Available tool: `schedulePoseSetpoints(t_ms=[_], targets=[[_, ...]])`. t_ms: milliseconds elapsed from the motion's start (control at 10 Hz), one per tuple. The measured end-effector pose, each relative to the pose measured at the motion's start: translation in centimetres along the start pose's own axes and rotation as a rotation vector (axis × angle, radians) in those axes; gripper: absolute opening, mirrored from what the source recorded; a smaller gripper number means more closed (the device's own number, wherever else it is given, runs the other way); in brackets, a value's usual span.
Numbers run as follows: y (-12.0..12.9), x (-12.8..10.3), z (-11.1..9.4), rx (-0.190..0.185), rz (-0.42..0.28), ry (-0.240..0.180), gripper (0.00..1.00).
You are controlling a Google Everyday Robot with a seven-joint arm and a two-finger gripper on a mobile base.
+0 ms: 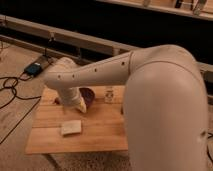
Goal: Place the pepper in the ceramic bowl
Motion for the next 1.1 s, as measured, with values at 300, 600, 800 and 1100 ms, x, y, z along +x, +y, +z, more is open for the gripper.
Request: schedulePoseSetpoints(t_ms=[300,600,800,1100], targets=[[4.2,0.4,1.4,0.048,-0.221,-0.011,0.65],[6.7,0.1,2.1,0.094,-0.512,0.025,0.65],[8.4,-1.0,2.7,0.112,-0.709,0.066,0.65],[11.4,-3.8,4.0,0.145,-0.997,0.104,0.65]])
